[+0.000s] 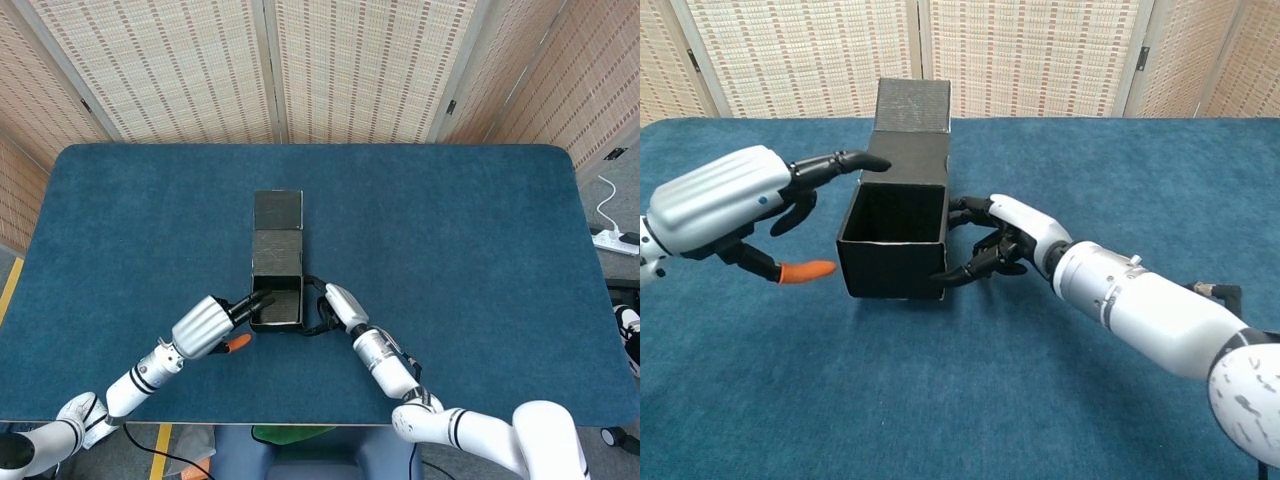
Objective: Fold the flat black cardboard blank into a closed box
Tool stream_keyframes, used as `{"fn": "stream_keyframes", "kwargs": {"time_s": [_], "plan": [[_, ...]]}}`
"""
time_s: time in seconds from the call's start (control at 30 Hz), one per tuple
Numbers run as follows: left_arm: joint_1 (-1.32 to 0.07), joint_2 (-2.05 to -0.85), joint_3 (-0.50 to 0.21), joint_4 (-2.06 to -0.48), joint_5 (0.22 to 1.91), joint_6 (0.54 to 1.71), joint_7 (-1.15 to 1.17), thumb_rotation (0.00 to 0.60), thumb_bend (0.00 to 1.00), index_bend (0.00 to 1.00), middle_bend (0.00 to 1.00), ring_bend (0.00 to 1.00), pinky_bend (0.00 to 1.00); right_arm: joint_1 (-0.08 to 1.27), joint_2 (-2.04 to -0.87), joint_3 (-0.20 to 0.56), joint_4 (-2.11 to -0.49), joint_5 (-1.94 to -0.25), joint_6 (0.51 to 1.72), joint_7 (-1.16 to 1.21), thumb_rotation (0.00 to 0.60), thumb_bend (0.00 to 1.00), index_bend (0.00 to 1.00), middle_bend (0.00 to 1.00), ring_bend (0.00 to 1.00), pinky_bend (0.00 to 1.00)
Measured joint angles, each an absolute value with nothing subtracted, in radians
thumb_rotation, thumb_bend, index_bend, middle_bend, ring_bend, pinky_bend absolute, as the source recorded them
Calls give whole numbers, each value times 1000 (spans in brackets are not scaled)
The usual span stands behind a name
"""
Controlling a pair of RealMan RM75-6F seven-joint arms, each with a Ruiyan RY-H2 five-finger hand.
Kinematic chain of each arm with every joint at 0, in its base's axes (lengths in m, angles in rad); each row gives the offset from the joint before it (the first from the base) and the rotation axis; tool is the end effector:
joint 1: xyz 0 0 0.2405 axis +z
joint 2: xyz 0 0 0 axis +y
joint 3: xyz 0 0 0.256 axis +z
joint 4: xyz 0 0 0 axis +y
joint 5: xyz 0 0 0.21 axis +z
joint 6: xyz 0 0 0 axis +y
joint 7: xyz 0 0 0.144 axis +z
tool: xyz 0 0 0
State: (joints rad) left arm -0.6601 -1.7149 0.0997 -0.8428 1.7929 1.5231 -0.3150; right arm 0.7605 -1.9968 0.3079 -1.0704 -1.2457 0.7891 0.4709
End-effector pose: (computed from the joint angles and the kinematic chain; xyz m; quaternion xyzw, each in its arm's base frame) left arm -0.1978 0.3072 -0.0076 -0.7690 -0.1917 -0.5385 0.2862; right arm -0.1042 -0.3343 -0.1357 0.5472 -0.6631 0.4766 0.1835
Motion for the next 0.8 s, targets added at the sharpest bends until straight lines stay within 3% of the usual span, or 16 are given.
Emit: {"fn": "stream_keyframes", "kwargs": {"time_s": [0.1,0.17,0.4,0.63,0.8], "plan": [[-651,-1669,91,-936,1755,1489,-375,600,306,92,193,797,923,786,-2031,322,-1019,-1227,769,459,600,213,63,216,696,1000],[-646,-1637,87,-997,1727,1455,-419,600,305,81,181,790,925,793,-2045,322,-995,-1219,758,448,600,176,9,161,682,1000],[-644,-1558,81,-1127,1647,1319,-613,600,238,4,110,748,928,771,-2047,292,-998,-1231,769,455,600,139,0,32,622,1000],[-660,-1516,76,-1174,1579,1153,-822,600,225,0,11,694,928,729,-2011,245,-1054,-1265,796,471,600,139,0,9,604,1000],[-674,-1527,61,-1148,1533,1057,-896,600,225,0,0,658,925,706,-1970,223,-1110,-1283,809,474,600,139,0,3,598,1000]]}}
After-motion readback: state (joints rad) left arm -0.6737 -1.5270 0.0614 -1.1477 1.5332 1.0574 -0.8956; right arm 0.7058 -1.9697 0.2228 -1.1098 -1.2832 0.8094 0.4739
